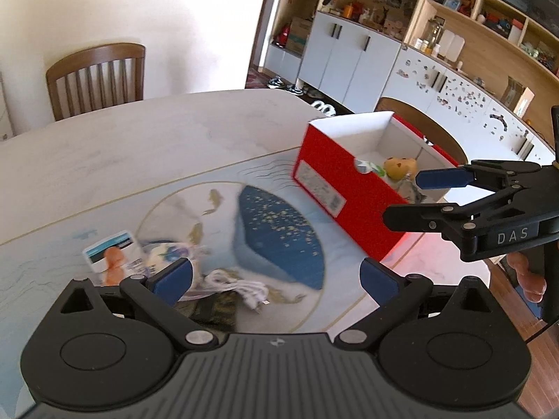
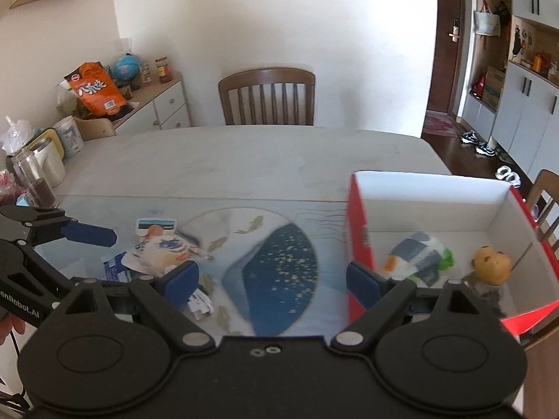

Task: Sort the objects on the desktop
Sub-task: 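Withdraw both tools from the box back over the placemat items, then grasp blue wrapped packet with left tool while right grasps white USB cable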

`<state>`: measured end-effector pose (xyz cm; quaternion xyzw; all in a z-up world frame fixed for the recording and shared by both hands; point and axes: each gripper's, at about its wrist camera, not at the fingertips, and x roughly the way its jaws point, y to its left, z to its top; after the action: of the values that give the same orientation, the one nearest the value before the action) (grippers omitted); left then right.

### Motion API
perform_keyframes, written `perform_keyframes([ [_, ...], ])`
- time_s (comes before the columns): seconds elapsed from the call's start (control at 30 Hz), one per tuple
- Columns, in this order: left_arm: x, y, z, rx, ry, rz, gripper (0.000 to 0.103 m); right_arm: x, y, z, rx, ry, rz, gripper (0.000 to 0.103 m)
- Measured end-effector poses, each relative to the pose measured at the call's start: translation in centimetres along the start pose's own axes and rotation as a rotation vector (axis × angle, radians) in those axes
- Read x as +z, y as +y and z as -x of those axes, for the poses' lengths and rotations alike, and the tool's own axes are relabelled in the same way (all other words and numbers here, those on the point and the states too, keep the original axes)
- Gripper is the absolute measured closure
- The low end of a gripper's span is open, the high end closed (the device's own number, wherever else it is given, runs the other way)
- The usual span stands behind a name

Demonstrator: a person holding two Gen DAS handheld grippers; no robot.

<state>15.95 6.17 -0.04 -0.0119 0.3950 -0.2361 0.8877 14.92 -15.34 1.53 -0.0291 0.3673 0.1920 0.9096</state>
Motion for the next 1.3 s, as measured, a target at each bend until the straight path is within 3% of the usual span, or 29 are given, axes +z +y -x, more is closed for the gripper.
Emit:
perform_keyframes([
  [0.4, -3.8, 4.9, 0.3, 0.059, 0.012, 0.048, 0.0, -1.8, 4.5, -3.7, 0.045, 0.058, 0.099, 0.014],
  [0.9, -6.7, 9.8, -1.7, 0.152, 0.03, -0.063, 0.0, -3.1, 6.1, -8.2, 0.071, 0.138, 0.18, 0.026],
  [1.03, -6.7, 11.3, -2.7, 0.169, 0.055, -0.049, 0.0, -3.3, 6.3, -9.1, 0.073, 0.161, 0.196, 0.028],
  [1.3, -6.9, 12.3, -4.1, 0.11, 0.086, -0.093, 0.0, -3.7, 6.5, -10.6, 0.092, 0.2, 0.257, 0.032],
])
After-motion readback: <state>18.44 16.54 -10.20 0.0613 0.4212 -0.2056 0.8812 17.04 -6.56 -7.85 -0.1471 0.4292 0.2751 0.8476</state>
